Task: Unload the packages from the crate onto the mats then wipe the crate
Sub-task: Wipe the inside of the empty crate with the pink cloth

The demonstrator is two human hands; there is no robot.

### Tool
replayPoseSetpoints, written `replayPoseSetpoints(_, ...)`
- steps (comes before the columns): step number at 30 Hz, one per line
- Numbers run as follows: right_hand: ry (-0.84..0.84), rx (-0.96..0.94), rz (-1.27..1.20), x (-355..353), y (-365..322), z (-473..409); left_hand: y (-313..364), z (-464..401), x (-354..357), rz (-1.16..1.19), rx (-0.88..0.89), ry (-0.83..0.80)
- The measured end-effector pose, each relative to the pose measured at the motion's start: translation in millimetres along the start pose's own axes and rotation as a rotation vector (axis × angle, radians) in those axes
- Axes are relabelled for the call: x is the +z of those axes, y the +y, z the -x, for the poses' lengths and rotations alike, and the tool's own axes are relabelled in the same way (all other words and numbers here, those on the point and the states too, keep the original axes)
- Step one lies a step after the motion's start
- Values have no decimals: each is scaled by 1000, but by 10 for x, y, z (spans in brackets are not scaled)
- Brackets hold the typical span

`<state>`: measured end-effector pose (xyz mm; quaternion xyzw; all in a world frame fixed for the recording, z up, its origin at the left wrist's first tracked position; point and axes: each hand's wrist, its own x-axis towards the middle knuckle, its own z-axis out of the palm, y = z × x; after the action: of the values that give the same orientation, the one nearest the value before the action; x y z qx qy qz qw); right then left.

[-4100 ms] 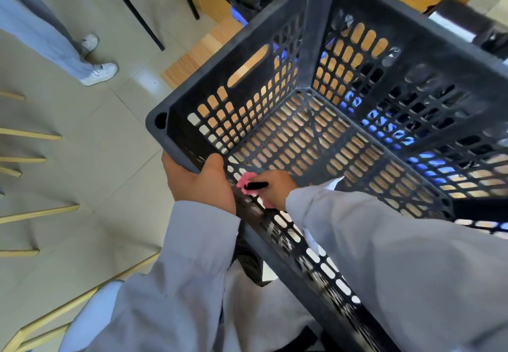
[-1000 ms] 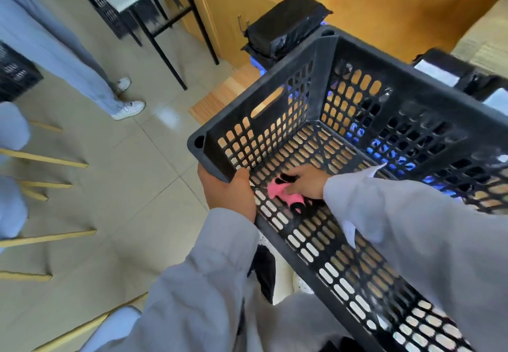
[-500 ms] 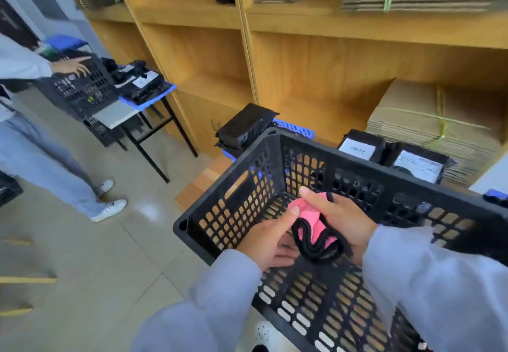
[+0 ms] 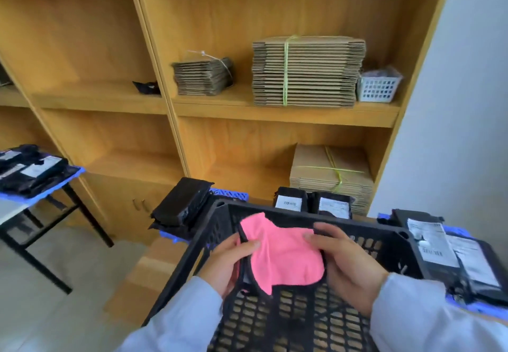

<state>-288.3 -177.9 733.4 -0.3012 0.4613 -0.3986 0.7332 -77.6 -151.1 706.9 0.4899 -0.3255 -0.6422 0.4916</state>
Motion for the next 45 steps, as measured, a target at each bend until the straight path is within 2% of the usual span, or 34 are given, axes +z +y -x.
replayPoseSetpoints(2,-111,163,17,78,126,125,3,18,-39,-42,-7,-83)
replayPoseSetpoints(4,-177,227,15,144,268,189,-9,43,-52,-159,-32,-129)
replayPoseSetpoints(9,-73,104,-45,244,247,199,-33,-49,-189,-334,-26,-19)
replayPoseSetpoints(12,-76,66,-76,254,261,213,-64,-126,-264,-463,-14,15)
replayPoseSetpoints(14,-49,42,-114,239,301,200,-91,-208,-298,-408,-44,21)
replayPoseSetpoints(17,59,4,-180,159,341,168,-113,-330,-358,-148,-146,47)
replayPoseSetpoints(20,177,-55,-132,57,335,135,-87,-467,-475,-21,-202,67)
replayPoseSetpoints(23,293,-95,-37,-29,312,129,-32,-564,-609,-100,-230,40)
replayPoseSetpoints(26,349,-37,-4,-79,330,111,43,-598,-656,-248,-277,-14)
replayPoseSetpoints(29,400,46,-67,-63,357,54,171,-642,-541,-442,-142,63)
replayPoseSetpoints(33,377,-7,-139,198,371,-28,210,-441,-67,-892,313,165)
replayPoseSetpoints(35,283,-36,-168,408,416,-19,65,-191,273,-1040,454,91)
replayPoseSetpoints(37,223,-29,-233,529,492,-3,-144,14,531,-1072,501,-100)
replayPoseSetpoints(39,212,-35,-260,482,567,0,-244,43,562,-1051,426,-237)
replayPoseSetpoints(42,260,-30,-159,298,630,45,-182,-10,337,-906,180,-365)
replayPoseSetpoints(44,283,-2,-143,167,648,141,-100,-22,229,-713,152,-347)
replayPoseSetpoints(45,285,-1,-146,103,635,197,-72,-69,193,-678,197,-276)
